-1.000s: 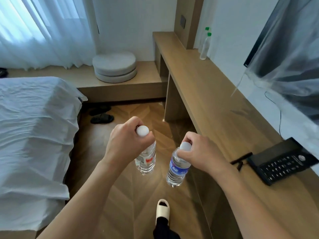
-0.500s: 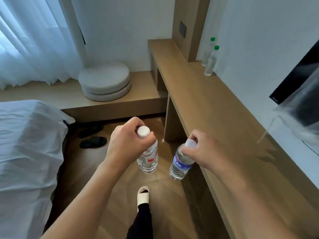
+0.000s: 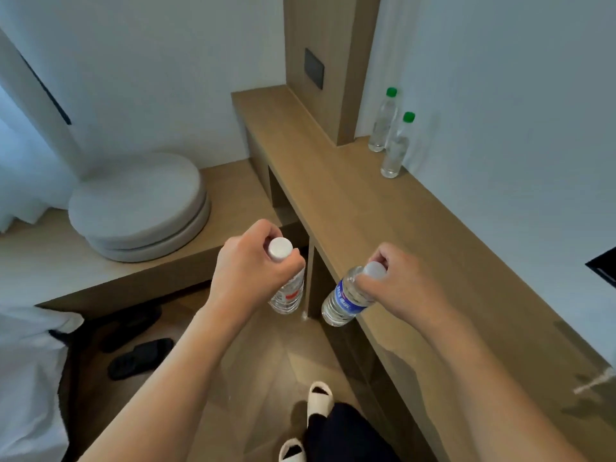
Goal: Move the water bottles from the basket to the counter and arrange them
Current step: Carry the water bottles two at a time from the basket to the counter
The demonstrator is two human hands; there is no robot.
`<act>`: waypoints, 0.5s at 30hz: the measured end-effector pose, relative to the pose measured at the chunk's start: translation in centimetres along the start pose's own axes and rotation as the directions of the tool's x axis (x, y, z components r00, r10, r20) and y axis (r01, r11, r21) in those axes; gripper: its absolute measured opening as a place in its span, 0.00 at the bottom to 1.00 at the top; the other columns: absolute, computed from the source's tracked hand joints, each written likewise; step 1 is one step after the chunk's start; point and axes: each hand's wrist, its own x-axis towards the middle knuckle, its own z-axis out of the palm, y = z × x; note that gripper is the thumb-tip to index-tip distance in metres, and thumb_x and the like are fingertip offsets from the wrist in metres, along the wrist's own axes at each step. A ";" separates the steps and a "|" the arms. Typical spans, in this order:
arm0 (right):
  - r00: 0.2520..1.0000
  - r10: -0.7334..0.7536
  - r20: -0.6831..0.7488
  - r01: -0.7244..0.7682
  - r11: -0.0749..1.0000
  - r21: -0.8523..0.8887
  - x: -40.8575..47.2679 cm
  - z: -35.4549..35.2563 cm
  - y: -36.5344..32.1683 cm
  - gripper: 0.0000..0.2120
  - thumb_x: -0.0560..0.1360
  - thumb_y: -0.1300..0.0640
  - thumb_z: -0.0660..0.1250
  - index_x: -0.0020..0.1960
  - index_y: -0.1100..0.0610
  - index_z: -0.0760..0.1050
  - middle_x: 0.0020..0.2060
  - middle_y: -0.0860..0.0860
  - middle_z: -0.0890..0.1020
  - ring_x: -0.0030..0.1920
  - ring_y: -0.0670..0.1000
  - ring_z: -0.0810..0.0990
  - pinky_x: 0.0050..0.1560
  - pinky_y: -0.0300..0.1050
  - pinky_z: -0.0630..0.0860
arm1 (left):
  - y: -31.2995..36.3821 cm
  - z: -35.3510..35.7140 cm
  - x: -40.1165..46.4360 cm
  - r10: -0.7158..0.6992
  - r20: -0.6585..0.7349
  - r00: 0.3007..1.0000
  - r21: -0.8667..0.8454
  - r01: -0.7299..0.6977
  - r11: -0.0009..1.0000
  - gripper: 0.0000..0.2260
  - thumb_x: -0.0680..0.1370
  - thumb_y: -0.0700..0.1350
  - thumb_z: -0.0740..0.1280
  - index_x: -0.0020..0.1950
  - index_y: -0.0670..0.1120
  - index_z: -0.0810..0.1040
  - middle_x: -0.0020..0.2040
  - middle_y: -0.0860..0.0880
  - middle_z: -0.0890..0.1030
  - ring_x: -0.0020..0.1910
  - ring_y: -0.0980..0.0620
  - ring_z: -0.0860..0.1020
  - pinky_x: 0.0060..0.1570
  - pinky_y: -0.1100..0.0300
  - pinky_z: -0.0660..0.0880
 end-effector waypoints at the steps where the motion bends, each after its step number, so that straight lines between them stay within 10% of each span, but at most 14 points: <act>1: 1.000 0.007 -0.017 -0.007 1.000 -0.004 2.1 0.0 -0.5 0.10 0.69 0.47 0.70 0.44 0.50 0.71 0.40 0.48 0.78 0.41 0.49 0.79 0.38 0.49 0.80 | -0.4 0.3 2.3 0.009 0.009 1.000 -0.007 -0.009 1.000 0.10 0.68 0.51 0.73 0.43 0.50 0.76 0.34 0.55 0.78 0.34 0.58 0.77 0.32 0.66 0.69; 15: 0.992 0.063 -0.109 -0.073 0.993 -0.093 30.0 -2.0 -5.8 0.09 0.68 0.46 0.69 0.42 0.48 0.71 0.38 0.45 0.79 0.39 0.47 0.78 0.39 0.49 0.77 | -4.0 5.4 30.9 0.094 0.151 0.984 -0.005 -0.094 0.996 0.09 0.70 0.52 0.72 0.43 0.52 0.74 0.33 0.56 0.78 0.33 0.62 0.76 0.30 0.68 0.66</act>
